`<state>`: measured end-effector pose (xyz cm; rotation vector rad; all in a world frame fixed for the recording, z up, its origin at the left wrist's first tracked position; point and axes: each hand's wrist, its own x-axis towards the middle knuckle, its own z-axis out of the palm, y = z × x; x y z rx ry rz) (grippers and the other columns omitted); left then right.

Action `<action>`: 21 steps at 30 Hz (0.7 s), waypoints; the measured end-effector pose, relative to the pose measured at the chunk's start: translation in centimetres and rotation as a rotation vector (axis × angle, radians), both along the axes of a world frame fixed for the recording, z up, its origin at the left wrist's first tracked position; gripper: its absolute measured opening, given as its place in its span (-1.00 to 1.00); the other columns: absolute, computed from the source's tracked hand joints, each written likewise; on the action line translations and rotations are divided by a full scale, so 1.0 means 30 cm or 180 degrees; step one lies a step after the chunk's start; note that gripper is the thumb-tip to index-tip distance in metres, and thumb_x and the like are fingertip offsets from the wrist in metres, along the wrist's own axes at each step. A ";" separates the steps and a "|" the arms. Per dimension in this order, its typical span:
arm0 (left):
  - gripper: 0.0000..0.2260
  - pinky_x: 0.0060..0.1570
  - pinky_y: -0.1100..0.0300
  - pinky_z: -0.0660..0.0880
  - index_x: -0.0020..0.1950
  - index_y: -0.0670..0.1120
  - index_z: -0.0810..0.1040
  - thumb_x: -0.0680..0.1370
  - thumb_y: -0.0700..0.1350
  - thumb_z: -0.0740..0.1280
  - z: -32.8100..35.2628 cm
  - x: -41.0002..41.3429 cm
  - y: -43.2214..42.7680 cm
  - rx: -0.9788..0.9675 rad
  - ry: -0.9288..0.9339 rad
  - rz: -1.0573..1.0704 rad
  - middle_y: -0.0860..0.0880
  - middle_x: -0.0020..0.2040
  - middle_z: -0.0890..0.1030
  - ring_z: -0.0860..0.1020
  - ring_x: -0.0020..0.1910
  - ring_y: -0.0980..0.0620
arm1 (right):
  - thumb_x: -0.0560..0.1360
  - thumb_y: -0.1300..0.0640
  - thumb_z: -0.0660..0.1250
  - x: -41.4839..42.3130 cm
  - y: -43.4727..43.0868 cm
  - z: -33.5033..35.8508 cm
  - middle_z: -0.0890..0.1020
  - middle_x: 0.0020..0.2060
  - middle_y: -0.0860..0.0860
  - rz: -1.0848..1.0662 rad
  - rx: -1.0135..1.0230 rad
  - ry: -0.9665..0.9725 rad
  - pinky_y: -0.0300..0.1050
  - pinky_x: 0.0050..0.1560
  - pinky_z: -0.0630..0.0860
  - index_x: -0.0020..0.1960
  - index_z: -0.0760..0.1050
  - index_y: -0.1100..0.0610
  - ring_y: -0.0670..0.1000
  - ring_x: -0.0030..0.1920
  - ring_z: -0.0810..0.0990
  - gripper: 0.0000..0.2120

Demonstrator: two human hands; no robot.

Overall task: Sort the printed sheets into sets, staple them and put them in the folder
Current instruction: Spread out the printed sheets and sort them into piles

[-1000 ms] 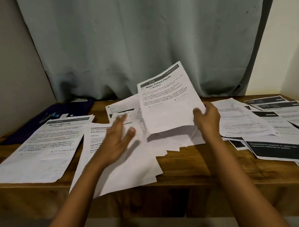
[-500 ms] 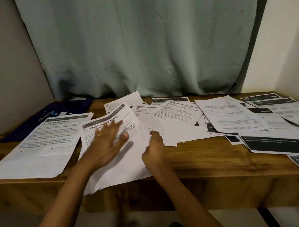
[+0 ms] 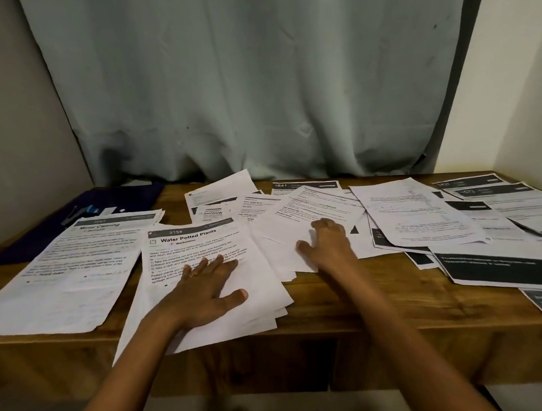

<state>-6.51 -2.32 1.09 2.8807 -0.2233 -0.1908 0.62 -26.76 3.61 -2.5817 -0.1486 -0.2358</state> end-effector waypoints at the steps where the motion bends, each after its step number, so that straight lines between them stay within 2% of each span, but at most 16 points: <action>1: 0.23 0.48 -0.03 -0.27 0.55 0.18 -0.12 -0.05 0.69 -0.35 0.006 0.004 0.002 -0.0008 0.0077 -0.0031 0.05 0.58 -0.17 -0.21 0.55 -0.02 | 0.53 -0.12 0.28 0.029 -0.030 0.002 0.19 0.50 0.11 0.0074 -0.0303 0.0184 0.07 0.43 0.19 0.49 0.20 0.15 0.14 0.49 0.14 -0.36; 3: 0.22 0.48 -0.03 -0.27 0.56 0.17 -0.11 -0.03 0.70 -0.26 0.020 0.011 0.004 -0.0041 0.0206 -0.0069 0.06 0.58 -0.15 -0.21 0.55 -0.02 | 0.52 -0.19 0.26 0.059 -0.070 0.003 0.22 0.49 0.10 0.0303 -0.0632 0.0514 0.05 0.40 0.23 0.47 0.21 0.13 0.14 0.47 0.19 -0.35; 4: 0.15 0.48 -0.03 -0.27 0.56 0.16 -0.10 0.06 0.69 -0.16 0.027 0.014 0.004 -0.0054 0.0251 -0.0071 0.06 0.58 -0.15 -0.21 0.55 -0.02 | 0.53 -0.19 0.25 0.061 -0.081 0.003 0.26 0.48 0.09 0.0393 -0.0620 0.0632 0.02 0.37 0.27 0.47 0.23 0.12 0.13 0.45 0.24 -0.36; 7: -0.23 0.48 -0.04 -0.26 0.56 0.15 -0.08 0.44 0.40 0.09 0.048 0.019 -0.001 -0.0011 0.0276 -0.0043 0.03 0.58 -0.13 -0.20 0.55 -0.04 | 0.55 -0.19 0.22 0.065 -0.095 -0.006 0.31 0.46 0.06 0.0502 -0.0583 0.0605 -0.02 0.34 0.29 0.48 0.24 0.10 0.10 0.43 0.29 -0.39; 9: -0.34 0.48 -0.03 -0.25 0.56 0.12 -0.06 0.57 0.22 0.19 0.063 0.023 -0.006 -0.0014 0.0289 -0.0039 0.03 0.59 -0.11 -0.18 0.55 -0.04 | 0.56 -0.19 0.20 0.068 -0.094 -0.013 0.31 0.46 0.06 0.0536 -0.0664 0.0513 -0.02 0.35 0.29 0.48 0.24 0.09 0.10 0.43 0.29 -0.40; 12: -0.29 0.47 0.00 -0.23 0.55 0.11 0.02 0.47 0.21 0.23 0.085 0.020 -0.009 -0.0128 0.0373 -0.0030 0.03 0.57 0.01 -0.09 0.55 -0.02 | 0.56 -0.18 0.21 0.073 -0.096 -0.018 0.32 0.46 0.04 0.0536 -0.0628 0.0460 -0.01 0.36 0.28 0.47 0.28 0.07 0.09 0.43 0.29 -0.43; 16: -0.24 0.48 -0.02 -0.23 0.52 0.14 0.06 0.34 0.19 0.21 0.096 0.017 -0.006 -0.0264 0.0463 0.0007 0.03 0.56 0.07 -0.05 0.54 0.00 | 0.54 -0.12 0.28 0.079 -0.100 -0.027 0.44 0.39 0.03 0.0503 -0.0348 0.0238 -0.03 0.32 0.34 0.40 0.41 0.06 0.07 0.36 0.41 -0.51; 19: -0.25 0.47 -0.01 -0.24 0.53 0.14 0.07 0.36 0.18 0.21 0.095 0.016 -0.003 -0.0338 0.0457 0.0013 0.03 0.56 0.08 -0.04 0.54 0.01 | 0.54 0.02 0.33 0.088 -0.102 -0.038 0.62 0.17 0.04 0.0526 -0.0029 -0.0076 -0.05 0.18 0.50 0.20 0.59 0.09 0.03 0.14 0.56 -0.71; 21: -0.31 0.47 -0.01 -0.26 0.54 0.13 0.05 0.47 0.16 0.25 0.093 0.013 -0.006 -0.0343 0.0343 -0.0009 0.04 0.57 0.06 -0.08 0.55 0.00 | 0.55 0.13 0.30 0.092 -0.104 -0.046 0.67 0.02 0.04 0.0468 0.0014 -0.0331 -0.05 0.06 0.55 0.06 0.64 0.12 0.01 0.00 0.59 -0.82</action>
